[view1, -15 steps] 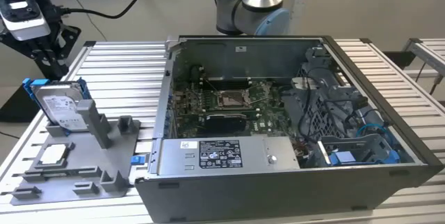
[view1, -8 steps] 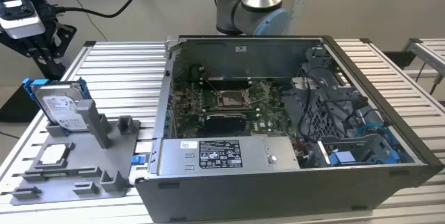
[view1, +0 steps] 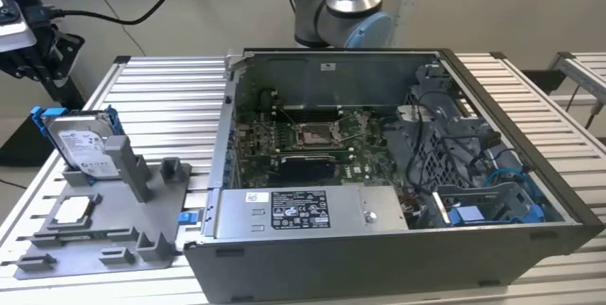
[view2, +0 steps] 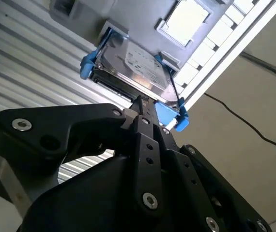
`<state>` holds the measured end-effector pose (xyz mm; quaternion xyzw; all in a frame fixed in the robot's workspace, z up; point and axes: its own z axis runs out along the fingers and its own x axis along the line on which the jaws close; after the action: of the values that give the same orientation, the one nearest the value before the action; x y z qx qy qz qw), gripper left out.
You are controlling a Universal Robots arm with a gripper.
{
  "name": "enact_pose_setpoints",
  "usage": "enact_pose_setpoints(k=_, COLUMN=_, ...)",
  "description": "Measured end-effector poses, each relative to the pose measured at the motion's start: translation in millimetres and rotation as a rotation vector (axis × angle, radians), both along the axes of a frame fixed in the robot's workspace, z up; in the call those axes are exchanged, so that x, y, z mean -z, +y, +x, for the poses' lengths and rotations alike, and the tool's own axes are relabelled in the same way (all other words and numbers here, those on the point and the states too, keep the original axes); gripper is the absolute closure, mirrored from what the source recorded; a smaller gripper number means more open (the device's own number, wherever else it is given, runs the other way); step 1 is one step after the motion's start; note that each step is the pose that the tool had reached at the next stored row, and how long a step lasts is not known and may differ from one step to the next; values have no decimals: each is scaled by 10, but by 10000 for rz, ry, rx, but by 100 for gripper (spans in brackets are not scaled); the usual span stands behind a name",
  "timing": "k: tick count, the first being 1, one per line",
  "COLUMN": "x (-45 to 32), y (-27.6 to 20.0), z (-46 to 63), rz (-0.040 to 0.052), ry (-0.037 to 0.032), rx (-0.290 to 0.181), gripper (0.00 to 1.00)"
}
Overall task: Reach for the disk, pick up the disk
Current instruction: 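Reach for the disk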
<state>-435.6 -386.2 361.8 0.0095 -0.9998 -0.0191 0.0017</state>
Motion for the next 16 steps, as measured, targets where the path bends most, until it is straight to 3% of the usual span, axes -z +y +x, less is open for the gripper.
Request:
enact_pose_setpoints(k=8, x=9, y=33, z=-172, rz=0, ry=40, rx=1, gripper=100)
enact_pose_setpoints(k=16, x=15, y=62, z=-201, rz=0, ry=40, rx=-16, gripper=100)
